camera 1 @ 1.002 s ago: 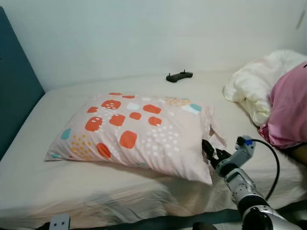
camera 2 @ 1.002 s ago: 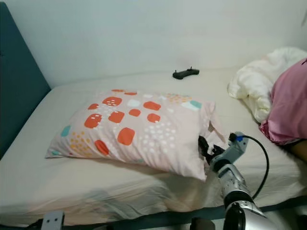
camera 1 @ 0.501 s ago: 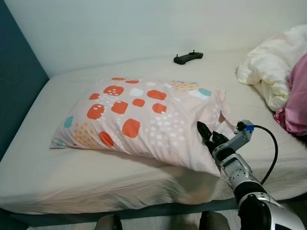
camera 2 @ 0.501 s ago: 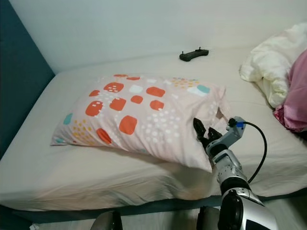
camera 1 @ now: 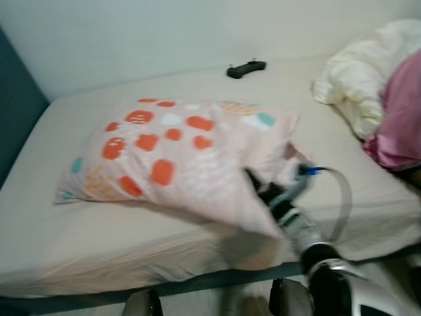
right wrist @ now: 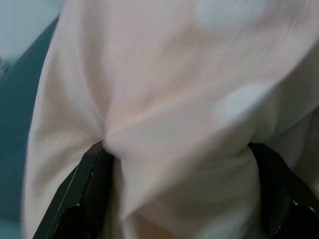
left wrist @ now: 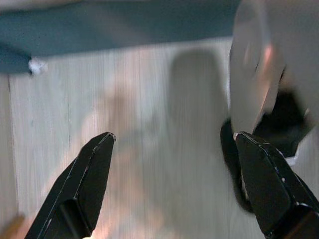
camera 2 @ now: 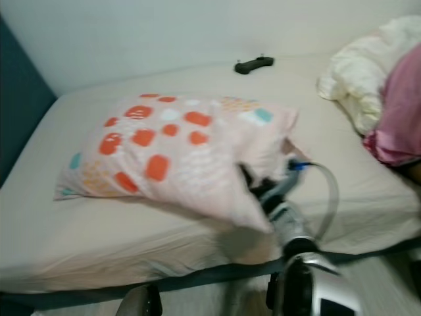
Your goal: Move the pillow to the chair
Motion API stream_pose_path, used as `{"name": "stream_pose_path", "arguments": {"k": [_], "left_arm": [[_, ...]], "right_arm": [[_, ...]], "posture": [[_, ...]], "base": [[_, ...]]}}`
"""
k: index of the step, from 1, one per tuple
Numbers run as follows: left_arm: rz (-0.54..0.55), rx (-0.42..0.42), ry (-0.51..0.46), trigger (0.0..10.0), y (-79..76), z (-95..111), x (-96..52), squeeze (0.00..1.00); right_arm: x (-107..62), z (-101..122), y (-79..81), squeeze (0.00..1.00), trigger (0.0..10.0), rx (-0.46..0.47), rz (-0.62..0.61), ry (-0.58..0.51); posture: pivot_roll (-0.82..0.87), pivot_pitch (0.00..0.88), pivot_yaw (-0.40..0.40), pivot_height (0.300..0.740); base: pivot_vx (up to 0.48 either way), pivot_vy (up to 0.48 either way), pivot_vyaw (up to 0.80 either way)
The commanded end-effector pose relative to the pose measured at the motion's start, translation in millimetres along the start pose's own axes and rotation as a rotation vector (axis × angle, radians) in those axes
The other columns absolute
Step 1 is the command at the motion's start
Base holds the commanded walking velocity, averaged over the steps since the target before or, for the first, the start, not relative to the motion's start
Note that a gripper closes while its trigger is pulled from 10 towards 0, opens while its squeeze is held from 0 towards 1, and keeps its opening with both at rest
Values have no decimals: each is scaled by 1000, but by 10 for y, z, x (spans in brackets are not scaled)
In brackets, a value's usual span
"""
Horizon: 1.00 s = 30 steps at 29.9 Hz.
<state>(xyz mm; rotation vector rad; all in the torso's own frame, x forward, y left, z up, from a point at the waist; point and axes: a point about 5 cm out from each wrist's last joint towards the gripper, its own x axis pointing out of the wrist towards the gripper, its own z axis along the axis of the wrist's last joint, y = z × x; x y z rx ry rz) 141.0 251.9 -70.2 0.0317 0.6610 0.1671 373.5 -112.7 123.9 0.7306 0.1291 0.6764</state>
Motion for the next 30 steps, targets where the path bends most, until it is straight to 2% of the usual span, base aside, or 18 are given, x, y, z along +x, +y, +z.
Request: {"name": "stream_pose_path", "arguments": {"k": [1, 6, 7, 12, 15, 20, 25, 27, 30], "left_arm": [[0, 17, 37, 10000, 39, -109, -68, 0], [7, 12, 34, 10000, 48, -98, -62, 0], [9, 11, 37, 10000, 48, -99, -59, 0], [13, 6, 48, 10000, 36, -110, -54, 0], [19, -3, 59, 10000, 11, -97, -27, 0], [21, -10, 71, 10000, -31, -62, 21, 0], [25, -25, 81, 10000, -113, 38, 120, 0], [25, -27, 82, 10000, -123, 47, 129, 0], [28, -36, 104, 10000, -162, 62, 160, 0]], "right_arm": [[30, -210, 41, 0, 10000, 10, 4, 102], [25, -266, 14, 0, 10000, 12, -59, 100], [0, -252, -28, 0, 0, 20, -105, 77], [-70, -167, -111, 0, 0, 28, -153, 10], [-102, -55, -129, 0, 0, 27, -124, -35], [-106, 7, -108, 0, 0, 6, -74, -45], [-10, 62, 57, 0, 0, -40, 87, -42], [7, 61, 87, 0, 0, -49, 111, -31], [119, -6, 242, 0, 0, -106, 188, 13]], "posture": [[211, 300, 98, 415], [207, 292, 92, 415], [195, 280, 84, 415], [186, 268, 76, 415], [157, 233, 58, 415], [139, 205, 44, 415], [97, 126, 7, 415], [97, 126, 7, 415], [64, 65, -13, 415]], "base": [[0, 0, 0], [0, 0, 0], [0, 0, 0], [0, 0, 0], [0, 0, 0], [0, 0, 0], [0, 0, 0], [0, 0, 0], [0, 0, 0]]}}
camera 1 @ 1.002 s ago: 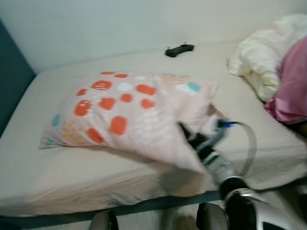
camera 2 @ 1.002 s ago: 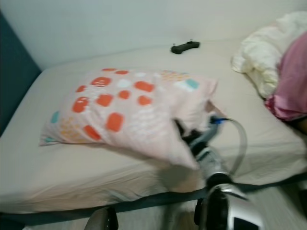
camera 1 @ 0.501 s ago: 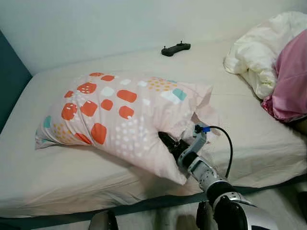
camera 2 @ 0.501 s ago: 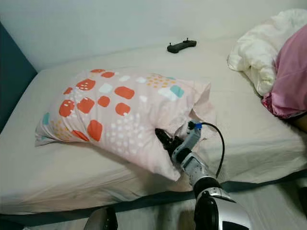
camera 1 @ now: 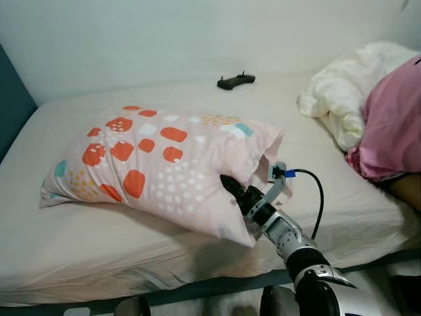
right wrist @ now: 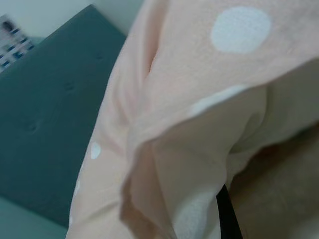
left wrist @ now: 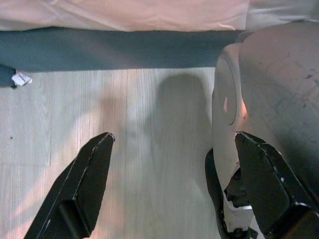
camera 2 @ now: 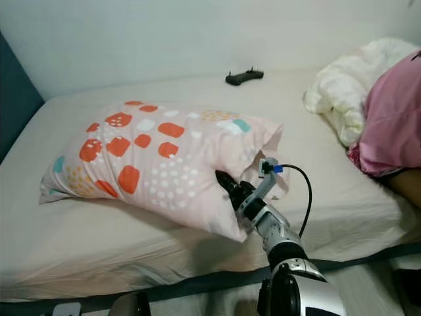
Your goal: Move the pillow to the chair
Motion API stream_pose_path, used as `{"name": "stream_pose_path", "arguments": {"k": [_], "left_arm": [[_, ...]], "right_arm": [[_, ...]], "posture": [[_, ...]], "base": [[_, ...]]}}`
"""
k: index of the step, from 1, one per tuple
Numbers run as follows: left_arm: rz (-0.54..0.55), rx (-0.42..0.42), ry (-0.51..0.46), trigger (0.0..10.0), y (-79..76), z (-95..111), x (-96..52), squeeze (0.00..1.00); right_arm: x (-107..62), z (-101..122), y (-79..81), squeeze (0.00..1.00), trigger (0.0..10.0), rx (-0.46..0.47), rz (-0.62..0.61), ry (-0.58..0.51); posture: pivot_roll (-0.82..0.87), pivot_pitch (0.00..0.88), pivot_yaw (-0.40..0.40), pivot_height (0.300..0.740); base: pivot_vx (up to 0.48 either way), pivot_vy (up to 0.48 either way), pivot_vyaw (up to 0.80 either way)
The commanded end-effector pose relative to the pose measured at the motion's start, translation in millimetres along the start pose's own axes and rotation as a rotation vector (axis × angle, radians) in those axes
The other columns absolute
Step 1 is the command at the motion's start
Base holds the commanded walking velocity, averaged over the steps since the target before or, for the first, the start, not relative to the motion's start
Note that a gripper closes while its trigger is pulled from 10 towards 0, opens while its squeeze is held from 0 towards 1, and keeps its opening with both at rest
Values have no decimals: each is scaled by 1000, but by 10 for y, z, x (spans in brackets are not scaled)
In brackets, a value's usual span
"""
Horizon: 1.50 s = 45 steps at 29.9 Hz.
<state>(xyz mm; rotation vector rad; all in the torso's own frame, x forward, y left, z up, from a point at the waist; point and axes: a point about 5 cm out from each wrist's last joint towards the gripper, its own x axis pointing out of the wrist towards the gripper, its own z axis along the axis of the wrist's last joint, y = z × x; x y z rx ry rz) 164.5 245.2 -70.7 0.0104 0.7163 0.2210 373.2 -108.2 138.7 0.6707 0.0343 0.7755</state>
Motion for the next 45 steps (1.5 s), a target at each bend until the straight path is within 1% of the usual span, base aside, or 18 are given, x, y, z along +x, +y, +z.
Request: {"name": "stream_pose_path", "arguments": {"k": [1, 3, 4, 6, 7, 8, 10, 11, 12, 14, 17, 21, 23, 27, 32, 37, 39, 45], "left_arm": [[-15, -3, 46, 10000, -58, -79, -14, 0], [-6, -12, 72, 10000, -84, -83, 2, 0], [5, -18, 93, 10000, -93, -97, 6, 0], [5, -18, 93, 10000, -93, -97, 6, 0], [14, -29, 107, 10000, -104, -101, 12, 0], [14, -29, 107, 10000, -104, -101, 12, 0], [70, -66, 99, 10000, -96, -22, 54, 0], [70, -66, 99, 10000, -96, -22, 54, 0], [98, -100, 86, 10000, -90, 59, 91, 0], [111, -123, 97, 10000, -82, 91, 112, 0], [115, -135, 100, 10000, -76, 110, 122, 0], [134, -106, 116, 10000, -38, 120, 129, 0], [137, -107, 118, 10000, -26, 108, 123, 0], [139, -59, 167, 10000, -25, -8, 81, 0], [134, -49, 194, 10000, -46, -96, 45, 0], [121, -13, 232, 10000, -46, -185, 8, 0], [114, 1, 241, 10000, -44, -207, -2, 0], [110, 10, 245, 10000, -45, -218, -7, 0]], "right_arm": [[87, -83, 118, 0, 0, -20, 76, 38], [152, -208, 225, 0, 0, -51, 141, 103], [173, -316, 288, 0, 0, -34, 180, 129], [173, -316, 288, 0, 0, -34, 180, 129], [179, -407, 331, 0, 0, -25, 204, 146], [179, -407, 331, 0, 0, -25, 204, 146], [167, -697, 470, 0, 0, 15, 271, 204], [167, -697, 470, 0, 0, 15, 271, 204], [161, -828, 547, 0, 0, 43, 304, 227], [161, -857, 573, 0, 0, 47, 315, 232], [162, -854, 573, 0, 0, 43, 316, 235], [212, -632, 521, 0, 0, -1, 312, 199], [225, -568, 508, 0, 0, -15, 308, 187], [231, -463, 504, 0, 0, -37, 311, 157], [223, -478, 474, 0, 0, -64, 266, 168], [219, -477, 459, 0, 0, -64, 245, 158], [218, -469, 456, 0, 0, -62, 242, 151], [215, -463, 457, 0, 0, -58, 238, 145]], "posture": [[64, 65, -13, 415], [59, 47, -21, 415], [51, 22, -29, 420], [51, 22, -29, 420], [46, 12, -37, 425], [46, 12, -37, 425], [47, 3, -49, 434], [47, 3, -49, 434], [47, 0, -53, 444], [48, 0, -55, 453], [48, 0, -55, 458], [40, 0, -51, 477], [40, 0, -51, 486], [38, 0, -47, 506], [34, 3, -36, 529], [30, 8, -28, 553], [33, 9, -24, 563], [34, 11, -22, 572]], "base": [[0, 0, 0], [0, 0, 0], [0, 0, 0], [0, 0, 0], [0, 0, 0], [0, 0, 0], [0, 0, 0], [0, 0, 0], [0, 0, 0], [-120, 0, 0], [-400, 0, 0], [-439, 0, 0], [-315, 0, 0], [0, 0, 0], [0, 0, 0], [0, 0, 0], [0, 0, 0], [0, 0, 0]]}}
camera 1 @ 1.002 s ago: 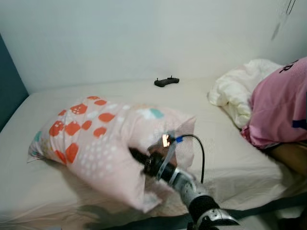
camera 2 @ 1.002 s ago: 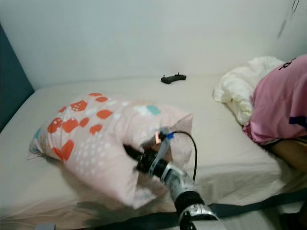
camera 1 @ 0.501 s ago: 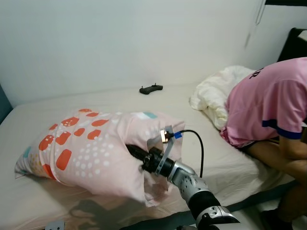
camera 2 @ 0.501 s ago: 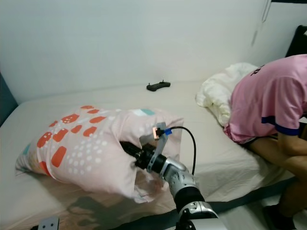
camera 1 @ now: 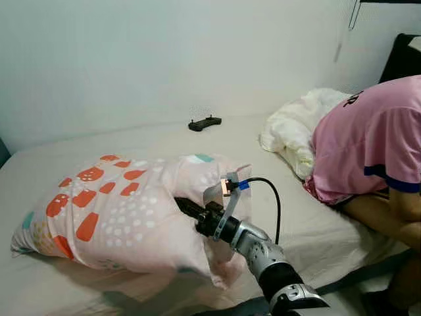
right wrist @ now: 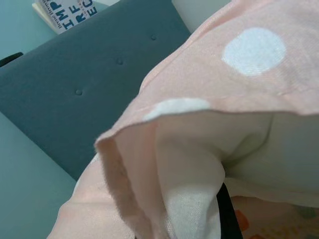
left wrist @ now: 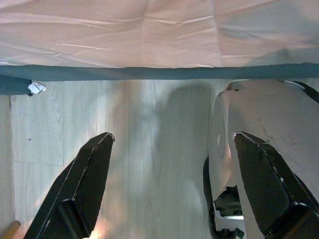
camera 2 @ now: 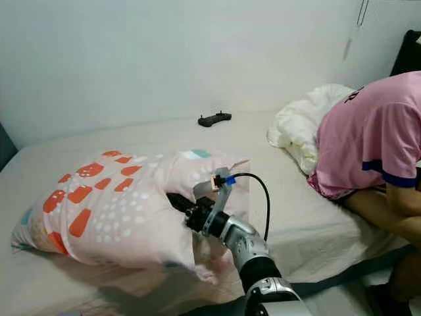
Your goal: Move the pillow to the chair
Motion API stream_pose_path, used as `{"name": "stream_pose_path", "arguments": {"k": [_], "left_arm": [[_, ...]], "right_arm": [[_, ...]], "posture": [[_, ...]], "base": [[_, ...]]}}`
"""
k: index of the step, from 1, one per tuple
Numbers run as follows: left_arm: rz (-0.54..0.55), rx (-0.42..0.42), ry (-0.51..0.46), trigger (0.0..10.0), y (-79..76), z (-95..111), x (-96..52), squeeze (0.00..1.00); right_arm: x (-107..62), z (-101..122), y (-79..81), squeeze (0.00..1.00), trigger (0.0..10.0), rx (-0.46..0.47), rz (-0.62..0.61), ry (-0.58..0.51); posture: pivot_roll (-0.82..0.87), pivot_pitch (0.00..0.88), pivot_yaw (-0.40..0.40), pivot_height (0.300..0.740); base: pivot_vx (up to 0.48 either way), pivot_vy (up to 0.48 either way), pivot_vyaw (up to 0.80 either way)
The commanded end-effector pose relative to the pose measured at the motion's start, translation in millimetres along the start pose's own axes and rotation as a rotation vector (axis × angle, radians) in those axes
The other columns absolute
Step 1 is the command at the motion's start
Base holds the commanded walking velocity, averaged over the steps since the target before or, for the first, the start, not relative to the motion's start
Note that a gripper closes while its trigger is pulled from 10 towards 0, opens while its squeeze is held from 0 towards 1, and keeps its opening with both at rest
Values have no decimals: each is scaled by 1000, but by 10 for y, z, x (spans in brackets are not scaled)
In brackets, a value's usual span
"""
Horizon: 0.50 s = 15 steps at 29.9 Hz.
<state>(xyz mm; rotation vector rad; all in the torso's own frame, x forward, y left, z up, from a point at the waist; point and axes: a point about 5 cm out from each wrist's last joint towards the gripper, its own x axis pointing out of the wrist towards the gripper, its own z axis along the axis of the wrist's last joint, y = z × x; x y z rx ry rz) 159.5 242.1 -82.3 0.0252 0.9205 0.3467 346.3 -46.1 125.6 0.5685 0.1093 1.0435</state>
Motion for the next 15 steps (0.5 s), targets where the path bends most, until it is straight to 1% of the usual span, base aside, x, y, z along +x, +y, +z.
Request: {"name": "stream_pose_path", "arguments": {"k": [1, 2, 15], "left_arm": [[-11, 21, 38, 10000, -11, -102, -20, 0], [-20, 33, 43, 10000, -29, -120, -25, 0], [-35, 52, 55, 10000, -63, -166, -39, 0]], "right_arm": [[27, 59, 30, 0, 0, -21, 16, -33], [37, 68, 37, 0, 0, -17, 13, -43], [66, 57, 50, 0, 0, -4, 1, -52]], "posture": [[34, 11, -22, 572], [37, 14, -20, 582], [42, 19, -25, 620]], "base": [[0, 0, 0], [0, 0, 0], [0, 0, 0]]}}
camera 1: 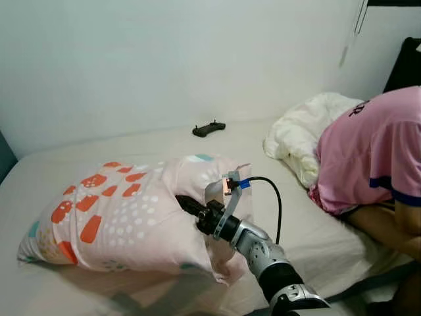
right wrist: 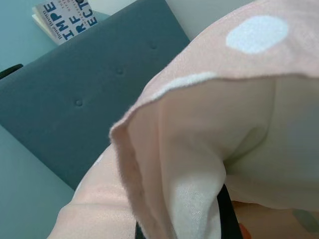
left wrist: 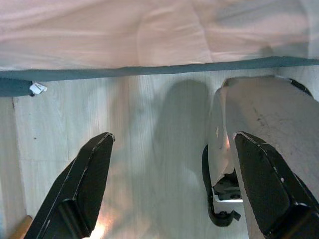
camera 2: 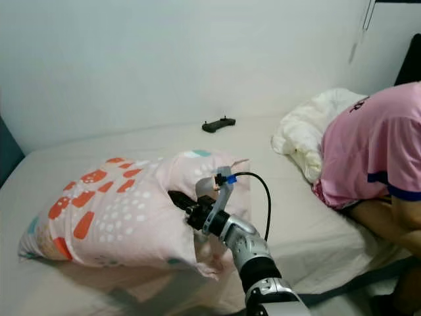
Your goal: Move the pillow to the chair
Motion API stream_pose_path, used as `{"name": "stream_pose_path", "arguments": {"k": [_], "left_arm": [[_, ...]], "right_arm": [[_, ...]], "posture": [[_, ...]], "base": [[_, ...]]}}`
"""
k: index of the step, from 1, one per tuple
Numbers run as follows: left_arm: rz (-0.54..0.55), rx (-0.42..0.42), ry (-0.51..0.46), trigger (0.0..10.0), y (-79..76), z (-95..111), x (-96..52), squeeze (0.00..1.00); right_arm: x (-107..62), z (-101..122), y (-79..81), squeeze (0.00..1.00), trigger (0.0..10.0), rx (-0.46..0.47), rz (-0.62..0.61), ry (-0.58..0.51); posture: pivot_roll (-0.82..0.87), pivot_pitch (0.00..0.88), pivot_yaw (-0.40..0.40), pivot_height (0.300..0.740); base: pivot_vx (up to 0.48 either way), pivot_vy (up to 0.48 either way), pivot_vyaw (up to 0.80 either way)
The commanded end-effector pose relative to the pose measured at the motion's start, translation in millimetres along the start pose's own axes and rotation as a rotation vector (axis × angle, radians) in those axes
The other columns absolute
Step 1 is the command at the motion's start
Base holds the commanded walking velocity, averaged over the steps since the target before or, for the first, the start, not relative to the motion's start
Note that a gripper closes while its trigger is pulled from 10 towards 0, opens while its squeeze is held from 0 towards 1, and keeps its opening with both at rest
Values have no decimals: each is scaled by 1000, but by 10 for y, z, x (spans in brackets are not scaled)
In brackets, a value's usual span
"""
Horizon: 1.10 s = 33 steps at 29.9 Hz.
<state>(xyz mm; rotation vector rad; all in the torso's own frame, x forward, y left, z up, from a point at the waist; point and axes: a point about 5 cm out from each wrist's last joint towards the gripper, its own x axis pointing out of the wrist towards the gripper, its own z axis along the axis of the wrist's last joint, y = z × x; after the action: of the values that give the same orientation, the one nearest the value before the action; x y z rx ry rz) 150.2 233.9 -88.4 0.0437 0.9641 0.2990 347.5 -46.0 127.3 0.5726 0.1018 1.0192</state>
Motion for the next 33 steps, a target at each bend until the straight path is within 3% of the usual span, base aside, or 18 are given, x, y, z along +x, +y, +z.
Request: {"name": "stream_pose_path", "arguments": {"k": [1, 14, 19, 33], "left_arm": [[-4, 10, 22, 10000, -6, -55, -10, 0], [-16, -13, 38, 10000, -45, -80, -14, 0], [-15, -6, 43, 10000, -46, -87, -15, 0], [-18, -3, 36, 10000, -48, -103, -22, 0]], "right_arm": [[51, 20, 50, 0, 0, 1, 19, -32], [71, 2, 78, 0, 0, 5, 33, -26], [72, 9, 81, 0, 0, 4, 39, -25], [76, -1, 96, 0, 0, 1, 49, -16]], "posture": [[42, 19, -25, 629], [43, 18, -31, 668], [42, 18, -35, 682], [42, 15, -39, 739]], "base": [[0, 0, 0], [0, 0, 0], [-480, 0, 0], [0, 0, 0]]}}
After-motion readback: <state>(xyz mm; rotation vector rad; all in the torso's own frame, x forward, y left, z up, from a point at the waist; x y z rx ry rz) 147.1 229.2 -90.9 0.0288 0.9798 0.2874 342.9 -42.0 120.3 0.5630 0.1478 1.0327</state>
